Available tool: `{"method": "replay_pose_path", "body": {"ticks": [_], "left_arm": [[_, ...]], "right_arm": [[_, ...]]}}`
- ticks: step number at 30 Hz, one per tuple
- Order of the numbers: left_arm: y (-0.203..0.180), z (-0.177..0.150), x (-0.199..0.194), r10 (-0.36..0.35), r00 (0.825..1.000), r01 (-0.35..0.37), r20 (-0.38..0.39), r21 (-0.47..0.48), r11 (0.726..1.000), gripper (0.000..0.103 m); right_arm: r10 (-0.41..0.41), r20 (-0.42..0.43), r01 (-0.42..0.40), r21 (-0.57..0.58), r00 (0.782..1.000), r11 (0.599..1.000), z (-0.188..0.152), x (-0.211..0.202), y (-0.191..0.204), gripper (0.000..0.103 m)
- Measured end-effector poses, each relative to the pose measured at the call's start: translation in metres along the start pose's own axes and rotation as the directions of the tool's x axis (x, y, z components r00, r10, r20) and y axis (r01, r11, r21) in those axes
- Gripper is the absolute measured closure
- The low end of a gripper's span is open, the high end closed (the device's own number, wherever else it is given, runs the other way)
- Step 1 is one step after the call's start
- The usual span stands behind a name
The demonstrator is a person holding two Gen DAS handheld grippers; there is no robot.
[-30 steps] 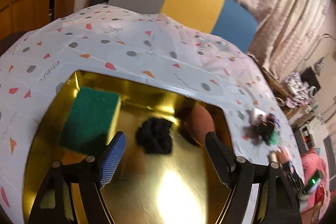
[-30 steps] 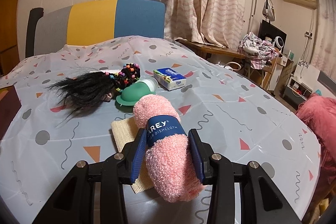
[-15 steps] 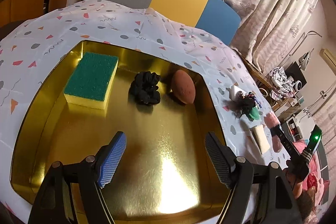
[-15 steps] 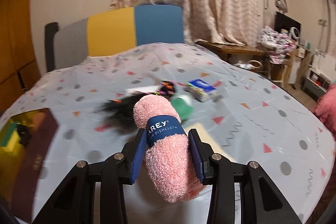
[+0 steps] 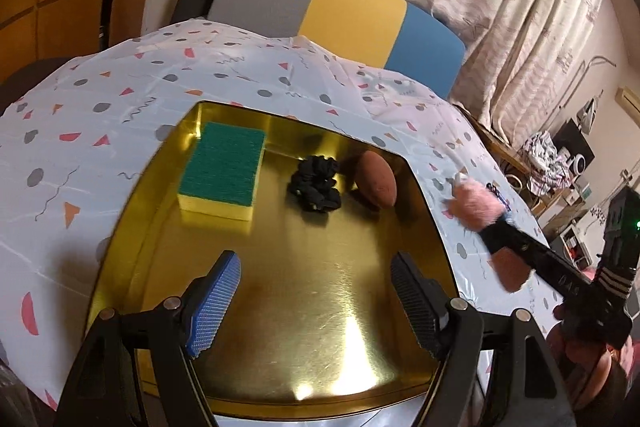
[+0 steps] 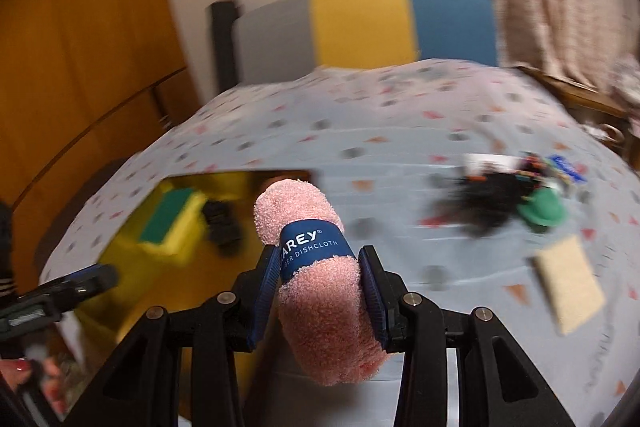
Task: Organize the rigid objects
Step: 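Lower the pink towel into the gold tray and open the right tool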
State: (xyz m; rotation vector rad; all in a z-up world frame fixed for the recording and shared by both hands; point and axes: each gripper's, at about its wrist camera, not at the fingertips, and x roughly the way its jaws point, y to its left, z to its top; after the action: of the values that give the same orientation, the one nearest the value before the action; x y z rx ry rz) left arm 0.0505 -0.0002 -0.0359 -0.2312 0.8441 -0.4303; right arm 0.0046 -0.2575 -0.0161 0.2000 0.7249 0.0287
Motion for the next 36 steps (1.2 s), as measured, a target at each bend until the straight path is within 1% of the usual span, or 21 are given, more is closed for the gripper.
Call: {"method": "replay_pose_path", "body": {"ticks": [1, 4, 9, 11, 13, 14, 15, 16, 17, 18, 20, 23, 26, 28, 31, 35, 36], "left_arm": [[0.003, 0.001, -0.002, 0.004, 1.000, -0.004, 0.005, -0.005, 1.000, 0.024], [0.014, 0.004, -0.010, 0.018, 0.999, -0.017, 0.027, -0.029, 0.999, 0.024], [0.034, 0.018, -0.027, 0.060, 0.996, -0.055, 0.072, -0.079, 0.995, 0.024], [0.043, 0.023, -0.034, 0.077, 0.993, -0.068, 0.089, -0.101, 0.993, 0.024], [0.051, 0.026, -0.038, 0.087, 0.991, -0.074, 0.098, -0.125, 0.989, 0.024], [0.055, 0.027, -0.041, 0.093, 0.990, -0.078, 0.102, -0.139, 0.987, 0.024], [0.059, 0.028, -0.042, 0.095, 0.990, -0.079, 0.105, -0.149, 0.986, 0.024], [0.062, 0.030, -0.044, 0.095, 0.990, -0.077, 0.109, -0.160, 0.984, 0.024], [0.065, 0.031, -0.045, 0.097, 0.989, -0.078, 0.112, -0.168, 0.983, 0.024], [0.066, 0.031, -0.046, 0.101, 0.988, -0.080, 0.115, -0.171, 0.982, 0.024], [0.068, 0.032, -0.048, 0.100, 0.988, -0.078, 0.118, -0.177, 0.981, 0.024], [0.069, 0.034, -0.050, 0.100, 0.987, -0.077, 0.124, -0.178, 0.981, 0.024], [0.071, 0.033, -0.048, 0.099, 0.988, -0.076, 0.117, -0.187, 0.979, 0.024], [0.071, 0.031, -0.044, 0.095, 0.990, -0.074, 0.102, -0.195, 0.978, 0.024], [0.065, 0.027, -0.038, 0.074, 0.994, -0.057, 0.081, -0.192, 0.980, 0.024], [0.049, 0.023, -0.033, 0.047, 0.997, -0.037, 0.064, -0.153, 0.988, 0.024], [0.045, 0.022, -0.032, 0.037, 0.997, -0.028, 0.060, -0.144, 0.989, 0.024]], "right_arm": [[0.011, -0.014, -0.011, -0.011, 1.000, 1.000, 0.000, 0.004, 0.009, 0.062], [0.048, -0.095, -0.052, -0.041, 0.994, 0.998, 0.005, 0.027, 0.044, 0.062], [0.099, -0.197, -0.095, 0.029, 0.975, 0.995, 0.006, 0.063, 0.075, 0.062], [0.126, -0.263, -0.113, 0.067, 0.956, 0.991, 0.004, 0.080, 0.084, 0.062], [0.155, -0.310, -0.125, 0.114, 0.938, 0.986, -0.001, 0.093, 0.091, 0.063], [0.152, -0.312, -0.119, 0.121, 0.938, 0.985, -0.002, 0.098, 0.093, 0.066], [0.133, -0.294, -0.103, 0.116, 0.947, 0.988, 0.000, 0.101, 0.096, 0.069], [0.119, -0.275, -0.091, 0.112, 0.954, 0.989, 0.001, 0.102, 0.097, 0.069], [0.103, -0.237, -0.078, 0.114, 0.966, 0.990, 0.006, 0.104, 0.099, 0.069], [0.099, -0.226, -0.074, 0.116, 0.969, 0.990, 0.009, 0.108, 0.099, 0.069], [0.091, -0.229, -0.063, 0.129, 0.969, 0.990, 0.015, 0.116, 0.101, 0.069], [0.112, -0.218, -0.082, 0.143, 0.969, 0.986, 0.019, 0.114, 0.100, 0.069], [0.116, -0.204, -0.091, 0.127, 0.972, 0.988, 0.018, 0.102, 0.098, 0.068], [0.121, -0.196, -0.096, 0.132, 0.973, 0.987, 0.016, 0.092, 0.093, 0.062], [0.118, -0.173, -0.095, 0.139, 0.978, 0.986, 0.011, 0.075, 0.081, 0.057], [0.070, -0.139, -0.055, 0.106, 0.988, 0.993, 0.006, 0.052, 0.063, 0.056], [0.052, -0.124, -0.040, 0.097, 0.991, 0.995, 0.005, 0.044, 0.057, 0.054]]}}
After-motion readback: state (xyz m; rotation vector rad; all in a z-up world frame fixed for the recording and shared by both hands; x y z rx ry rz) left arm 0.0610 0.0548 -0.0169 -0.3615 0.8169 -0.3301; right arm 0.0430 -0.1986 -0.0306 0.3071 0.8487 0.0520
